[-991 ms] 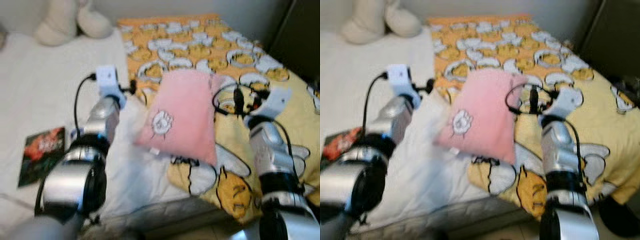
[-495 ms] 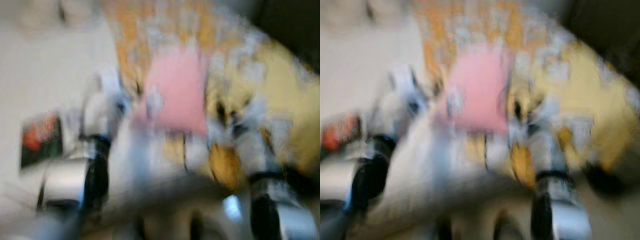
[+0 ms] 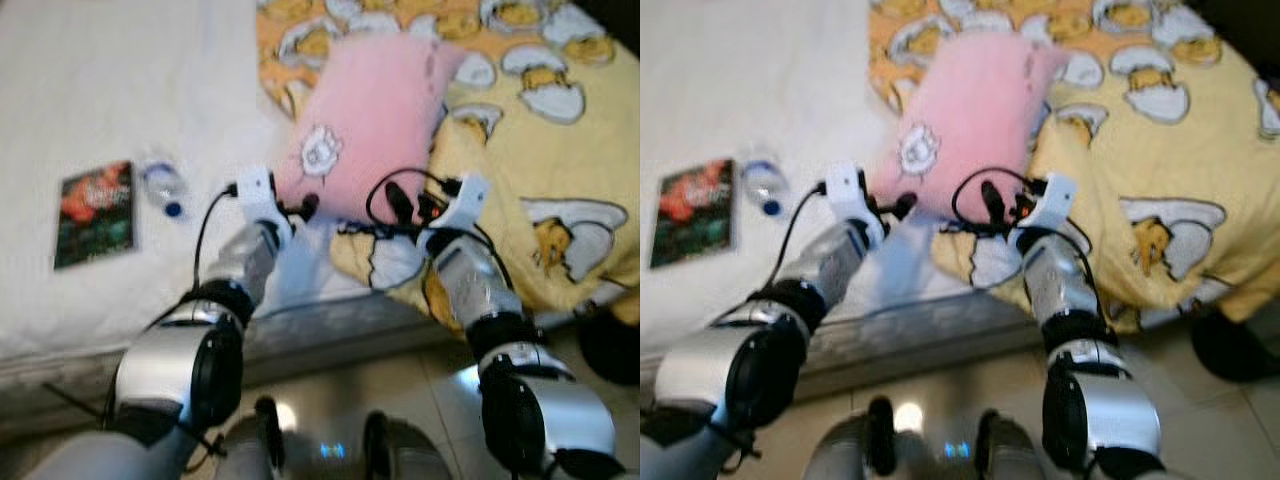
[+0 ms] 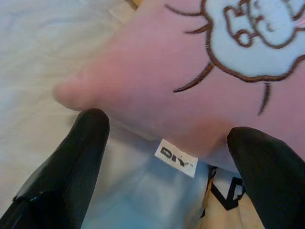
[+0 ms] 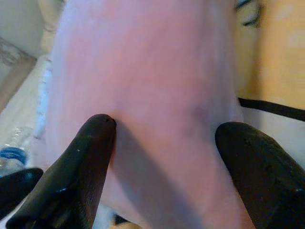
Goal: Clean up the room
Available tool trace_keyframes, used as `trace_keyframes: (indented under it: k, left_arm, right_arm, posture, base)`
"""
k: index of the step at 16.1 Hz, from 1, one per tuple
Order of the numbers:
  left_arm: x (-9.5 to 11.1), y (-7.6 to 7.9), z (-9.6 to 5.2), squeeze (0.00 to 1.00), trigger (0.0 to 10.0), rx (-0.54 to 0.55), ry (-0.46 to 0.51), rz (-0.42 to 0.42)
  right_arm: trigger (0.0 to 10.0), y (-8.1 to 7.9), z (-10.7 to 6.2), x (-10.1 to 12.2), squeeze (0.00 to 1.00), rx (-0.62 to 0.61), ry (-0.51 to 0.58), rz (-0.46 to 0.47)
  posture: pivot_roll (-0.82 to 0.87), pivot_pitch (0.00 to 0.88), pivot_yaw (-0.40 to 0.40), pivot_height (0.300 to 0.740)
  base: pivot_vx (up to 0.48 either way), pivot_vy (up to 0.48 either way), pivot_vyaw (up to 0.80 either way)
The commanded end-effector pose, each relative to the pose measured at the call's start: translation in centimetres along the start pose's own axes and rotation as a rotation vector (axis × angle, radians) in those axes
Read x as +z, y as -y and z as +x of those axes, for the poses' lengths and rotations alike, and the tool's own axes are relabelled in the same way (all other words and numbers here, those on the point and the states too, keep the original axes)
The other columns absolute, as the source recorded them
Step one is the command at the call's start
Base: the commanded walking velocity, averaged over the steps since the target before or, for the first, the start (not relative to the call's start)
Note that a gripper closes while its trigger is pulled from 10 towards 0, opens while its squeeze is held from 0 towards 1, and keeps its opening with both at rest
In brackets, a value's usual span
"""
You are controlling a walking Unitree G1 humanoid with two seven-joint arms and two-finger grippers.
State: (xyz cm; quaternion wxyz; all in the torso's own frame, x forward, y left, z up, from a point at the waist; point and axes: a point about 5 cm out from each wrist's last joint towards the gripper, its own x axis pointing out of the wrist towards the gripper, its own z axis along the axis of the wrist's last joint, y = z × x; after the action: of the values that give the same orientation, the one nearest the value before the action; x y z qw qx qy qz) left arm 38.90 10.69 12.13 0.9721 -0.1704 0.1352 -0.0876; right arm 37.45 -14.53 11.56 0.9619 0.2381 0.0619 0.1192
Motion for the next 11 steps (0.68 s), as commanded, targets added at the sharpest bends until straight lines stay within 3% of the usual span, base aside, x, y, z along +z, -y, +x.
trace_keyframes:
  k: [1, 3, 4, 5, 6, 7, 8, 9, 11]
  left_arm:
    - [0.2, -0.3, 0.0, 0.00, 10.0, 0.020, 0.011, -0.004]
    - [-0.3, -0.2, -0.1, 0.00, 10.0, 0.005, 0.001, 0.020]
    - [-0.9, -0.3, -0.3, 0.00, 10.0, -0.014, -0.002, 0.105]
    - [-1.1, -0.4, -0.4, 0.00, 10.0, -0.019, -0.005, 0.134]
    - [-1.3, -0.8, -0.7, 0.00, 10.0, -0.041, 0.015, 0.156]
    - [-1.7, -2.0, -2.7, 0.00, 10.0, -0.108, 0.099, 0.196]
    - [-1.8, -2.2, -4.2, 0.00, 10.0, -0.125, 0.124, 0.207]
    - [-1.8, -2.1, -5.3, 0.00, 10.0, -0.132, 0.137, 0.210]
    - [-2.5, -1.9, -7.5, 0.00, 10.0, -0.128, 0.110, 0.220]
  right_arm:
    - [10.0, -0.7, 0.3, -0.3, 0.00, 0.025, -0.014, -0.025]
    - [10.0, -0.9, 0.1, -0.2, 0.00, 0.017, 0.006, -0.063]
    - [10.0, -0.7, -1.1, -0.2, 0.00, -0.016, 0.029, -0.218]
    - [10.0, -0.7, -1.5, -0.4, 0.00, -0.025, 0.033, -0.277]
    - [10.0, -1.2, -3.0, -0.3, 0.00, -0.009, 0.090, -0.314]
    - [10.0, -2.4, -8.1, -0.5, 0.00, 0.000, 0.176, -0.366]
    - [10.0, -2.7, -10.2, -0.7, 0.00, -0.006, 0.192, -0.371]
    - [10.0, -2.7, -11.2, -0.9, 0.00, -0.017, 0.193, -0.374]
    - [10.0, -0.4, -12.9, -1.3, 0.00, -0.107, 0.198, -0.407]
  posture:
    - [-0.20, 0.277, 0.043, 0.740]
    - [-0.19, 0.257, 0.041, 0.740]
    - [-0.18, 0.227, 0.037, 0.740]
    - [-0.18, 0.219, 0.036, 0.740]
    - [-0.17, 0.187, 0.039, 0.740]
    - [-0.17, 0.116, 0.039, 0.740]
    - [-0.16, 0.087, 0.040, 0.740]
    - [-0.16, 0.080, 0.040, 0.740]
    - [-0.14, 0.026, 0.025, 0.740]
  base:
    - [0.000, 0.000, 0.00]
    - [0.000, 0.000, 0.00]
    - [0.000, 0.000, 0.00]
    - [0.000, 0.000, 0.00]
    - [0.000, 0.000, 0.00]
    - [0.000, 0.000, 0.00]
    - [0.000, 0.000, 0.00]
    - [0.000, 0.000, 0.00]
    - [0.000, 0.000, 0.00]
